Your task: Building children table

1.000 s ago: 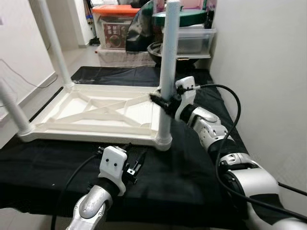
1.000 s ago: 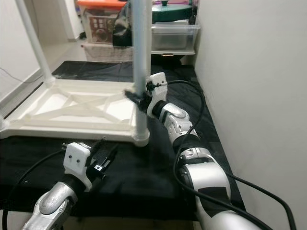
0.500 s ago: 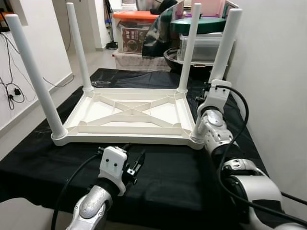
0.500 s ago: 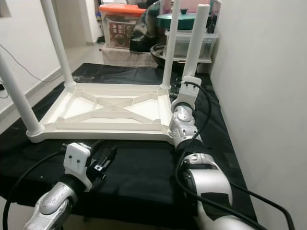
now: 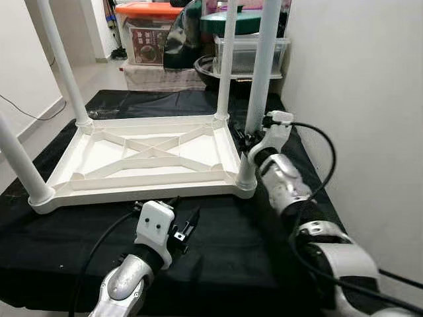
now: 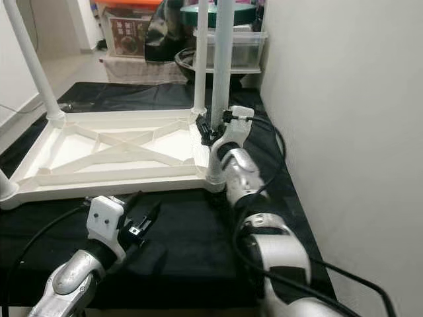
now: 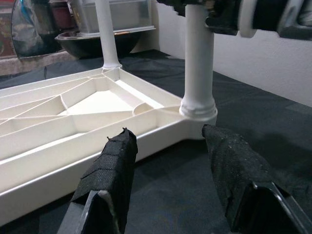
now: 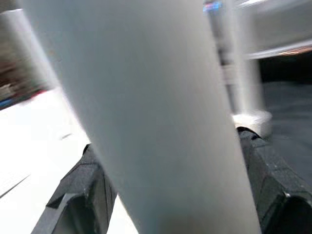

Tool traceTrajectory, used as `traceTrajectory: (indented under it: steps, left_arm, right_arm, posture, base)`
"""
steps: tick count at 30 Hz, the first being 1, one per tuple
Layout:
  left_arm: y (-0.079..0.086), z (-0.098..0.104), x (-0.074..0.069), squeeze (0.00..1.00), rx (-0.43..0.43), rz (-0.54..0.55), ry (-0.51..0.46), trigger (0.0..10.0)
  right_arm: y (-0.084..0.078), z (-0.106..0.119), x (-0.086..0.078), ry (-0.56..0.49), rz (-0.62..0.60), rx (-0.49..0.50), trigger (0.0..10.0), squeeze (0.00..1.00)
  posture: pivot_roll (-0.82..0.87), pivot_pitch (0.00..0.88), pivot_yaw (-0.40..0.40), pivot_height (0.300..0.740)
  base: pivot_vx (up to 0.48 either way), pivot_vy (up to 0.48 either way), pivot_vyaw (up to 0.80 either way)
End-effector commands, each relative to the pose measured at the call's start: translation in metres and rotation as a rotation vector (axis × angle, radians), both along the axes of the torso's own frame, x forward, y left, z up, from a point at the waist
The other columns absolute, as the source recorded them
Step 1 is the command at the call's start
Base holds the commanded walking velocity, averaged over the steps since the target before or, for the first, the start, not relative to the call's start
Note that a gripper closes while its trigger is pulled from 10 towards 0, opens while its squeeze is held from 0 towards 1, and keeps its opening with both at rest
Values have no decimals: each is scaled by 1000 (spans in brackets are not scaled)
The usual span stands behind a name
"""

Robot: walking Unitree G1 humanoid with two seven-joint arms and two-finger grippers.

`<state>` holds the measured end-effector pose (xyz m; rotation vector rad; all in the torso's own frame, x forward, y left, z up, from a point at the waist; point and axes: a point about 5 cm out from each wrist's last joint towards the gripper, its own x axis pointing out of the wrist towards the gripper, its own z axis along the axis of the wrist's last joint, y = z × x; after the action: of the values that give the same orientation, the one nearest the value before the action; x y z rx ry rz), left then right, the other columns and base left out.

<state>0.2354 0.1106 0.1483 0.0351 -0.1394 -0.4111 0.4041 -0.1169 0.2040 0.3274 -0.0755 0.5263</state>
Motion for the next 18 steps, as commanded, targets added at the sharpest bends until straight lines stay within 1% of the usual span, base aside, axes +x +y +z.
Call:
traceTrajectory:
  steps: [1, 2, 3, 4, 5, 6, 7, 8, 9, 10, 11, 14, 15, 16, 17, 18]
  left_arm:
    - [0, -3, 0, 0, 11, -1, 10, 10000]
    - [0, -3, 0, 0, 11, -2, 10, 10000]
    - [0, -3, -1, 0, 10, -4, 10, 10000]
    - [0, -3, -1, 0, 10, -5, 10, 10000]
    - [0, -3, -1, 0, 10, -6, 11, 10000]
    - [0, -3, -1, 0, 10, -6, 11, 10000]
    - [0, -2, -1, 0, 10, -6, 10, 10000]
    - [0, -2, -1, 0, 10, -6, 10, 10000]
    - [0, -2, -1, 0, 11, -6, 9, 10000]
    - [0, -2, -1, 0, 11, -6, 9, 10000]
    - [0, -2, -1, 0, 11, -5, 9, 10000]
    - [0, -2, -1, 0, 11, -5, 9, 10000]
    - [0, -2, -1, 0, 11, -4, 9, 10000]
    - [0, -2, -1, 0, 11, -4, 9, 10000]
    - [0, -2, -1, 0, 11, -5, 9, 10000]
    - [-1, -2, -1, 0, 11, -6, 10, 10000]
  right_arm:
    - [20, 0, -8, -4, 264, -15, 10000, 0]
    - [18, 0, -17, -31, 465, -37, 10000, 0]
    - [15, 0, -24, -52, 611, -63, 10000, 0]
    - [14, 0, -30, -55, 716, -74, 10000, 0]
    - [13, 1, -33, -56, 775, -79, 10000, 0]
    - [13, 1, -33, -56, 775, -79, 10000, 0]
    - [14, 1, -36, -60, 830, -82, 10000, 0]
    - [14, 1, -36, -60, 830, -82, 10000, 0]
    - [16, 3, -39, -76, 883, -91, 10000, 0]
    - [16, 3, -39, -76, 883, -91, 10000, 0]
    - [18, 4, -41, -90, 928, -93, 10000, 0]
    - [18, 4, -41, -90, 928, -93, 10000, 0]
    - [21, 5, -43, -104, 965, -101, 10000, 0]
    - [21, 5, -43, -104, 965, -101, 10000, 0]
    - [24, 3, -43, -106, 978, -105, 0, 0]
    - [27, 0, -45, -110, 997, -110, 0, 0]
  posture:
    - [-27, 0, -23, 740]
    - [-27, 0, -23, 740]
    - [-27, 0, -23, 740]
    - [-27, 0, -23, 740]
    - [-27, 0, -23, 740]
    - [-27, 0, -23, 740]
    - [-27, 0, -23, 740]
    - [-27, 0, -23, 740]
    - [-27, 0, -23, 740]
    - [-27, 0, -23, 740]
    - [-27, 0, -23, 740]
    - [-27, 0, -23, 740]
    - [-27, 0, -23, 740]
    - [-27, 0, -23, 740]
    - [-13, 0, -35, 740]
    - [-12, 0, -36, 740]
  base:
    - [0, 0, 0]
    - [0, 0, 0]
    - [0, 0, 0]
    - [0, 0, 0]
    - [0, 0, 0]
    - [0, 0, 0]
    - [0, 0, 0]
    - [0, 0, 0]
    - [0, 0, 0]
    - [0, 0, 0]
    - [0, 0, 0]
    - [0, 0, 0]
    - [0, 0, 0]
    - [0, 0, 0]
    - [0, 0, 0]
    - [0, 0, 0]
